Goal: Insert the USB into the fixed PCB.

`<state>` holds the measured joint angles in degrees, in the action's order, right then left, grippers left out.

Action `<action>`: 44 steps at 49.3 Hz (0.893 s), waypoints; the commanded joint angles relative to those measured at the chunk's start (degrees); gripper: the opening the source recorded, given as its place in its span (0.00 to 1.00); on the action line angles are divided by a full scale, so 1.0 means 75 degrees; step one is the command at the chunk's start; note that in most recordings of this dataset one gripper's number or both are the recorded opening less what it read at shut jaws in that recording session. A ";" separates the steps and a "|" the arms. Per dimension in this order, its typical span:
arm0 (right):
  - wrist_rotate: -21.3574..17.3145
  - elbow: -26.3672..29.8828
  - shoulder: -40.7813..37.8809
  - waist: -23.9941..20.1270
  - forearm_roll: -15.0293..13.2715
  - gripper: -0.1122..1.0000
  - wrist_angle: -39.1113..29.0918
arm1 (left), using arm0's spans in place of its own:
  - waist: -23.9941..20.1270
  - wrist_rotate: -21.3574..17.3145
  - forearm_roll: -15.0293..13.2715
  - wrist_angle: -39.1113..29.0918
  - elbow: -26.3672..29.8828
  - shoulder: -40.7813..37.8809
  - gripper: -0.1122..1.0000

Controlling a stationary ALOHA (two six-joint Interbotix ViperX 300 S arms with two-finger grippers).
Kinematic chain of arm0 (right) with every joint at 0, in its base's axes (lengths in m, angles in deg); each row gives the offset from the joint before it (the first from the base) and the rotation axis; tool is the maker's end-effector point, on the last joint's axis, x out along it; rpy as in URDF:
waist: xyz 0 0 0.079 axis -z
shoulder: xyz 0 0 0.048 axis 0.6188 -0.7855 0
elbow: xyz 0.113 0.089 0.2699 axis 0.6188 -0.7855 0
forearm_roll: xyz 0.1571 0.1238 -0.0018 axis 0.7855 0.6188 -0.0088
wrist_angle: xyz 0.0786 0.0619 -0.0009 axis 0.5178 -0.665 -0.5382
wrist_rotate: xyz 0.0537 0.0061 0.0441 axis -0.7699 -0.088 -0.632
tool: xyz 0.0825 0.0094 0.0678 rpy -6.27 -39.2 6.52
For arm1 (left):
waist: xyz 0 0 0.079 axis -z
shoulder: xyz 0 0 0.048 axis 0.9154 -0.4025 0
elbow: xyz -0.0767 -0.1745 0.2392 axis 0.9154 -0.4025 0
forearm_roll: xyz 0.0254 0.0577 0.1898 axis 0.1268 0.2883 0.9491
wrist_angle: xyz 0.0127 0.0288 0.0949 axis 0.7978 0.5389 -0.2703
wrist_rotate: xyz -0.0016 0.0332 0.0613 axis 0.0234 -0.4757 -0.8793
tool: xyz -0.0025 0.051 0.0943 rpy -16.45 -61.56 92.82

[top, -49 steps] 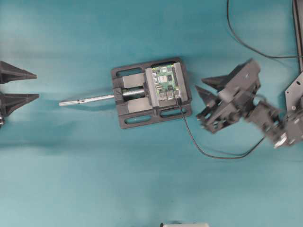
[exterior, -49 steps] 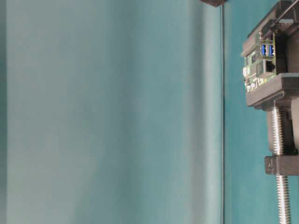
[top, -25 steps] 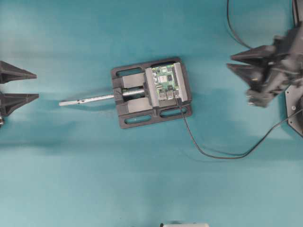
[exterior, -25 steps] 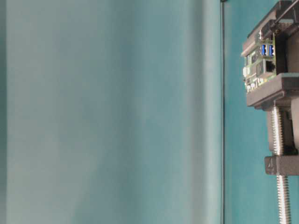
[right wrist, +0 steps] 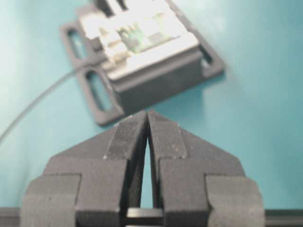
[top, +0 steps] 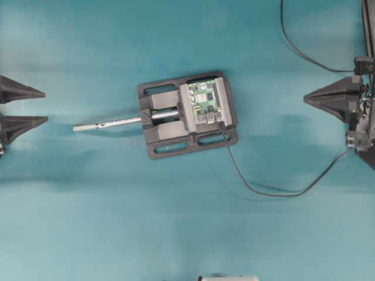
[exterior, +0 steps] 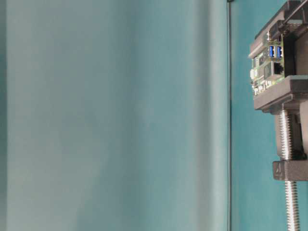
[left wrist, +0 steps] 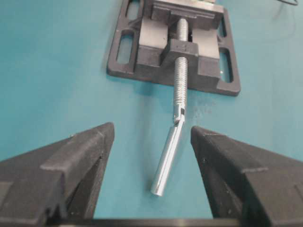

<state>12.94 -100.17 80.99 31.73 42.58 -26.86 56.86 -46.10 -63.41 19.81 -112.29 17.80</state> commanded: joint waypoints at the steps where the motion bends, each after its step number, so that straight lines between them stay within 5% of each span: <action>1: 0.0012 0.0117 -0.0047 0.0012 -0.0047 0.16 0.0094 | -0.0023 0.0070 0.0023 0.0059 0.0082 -0.0094 0.80; 17: -0.0059 0.0199 -0.0047 0.0012 -0.0047 0.16 0.0105 | -0.0023 0.0070 0.0023 0.0070 0.0082 -0.0082 0.80; 44: -0.0012 0.0176 -0.0047 0.0012 -0.0047 0.16 -0.1383 | -0.0023 0.0070 0.0023 0.0070 0.0082 -0.0094 0.80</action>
<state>12.76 -100.08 80.99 31.73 42.49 -36.70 56.86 -46.10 -63.41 19.81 -112.29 17.80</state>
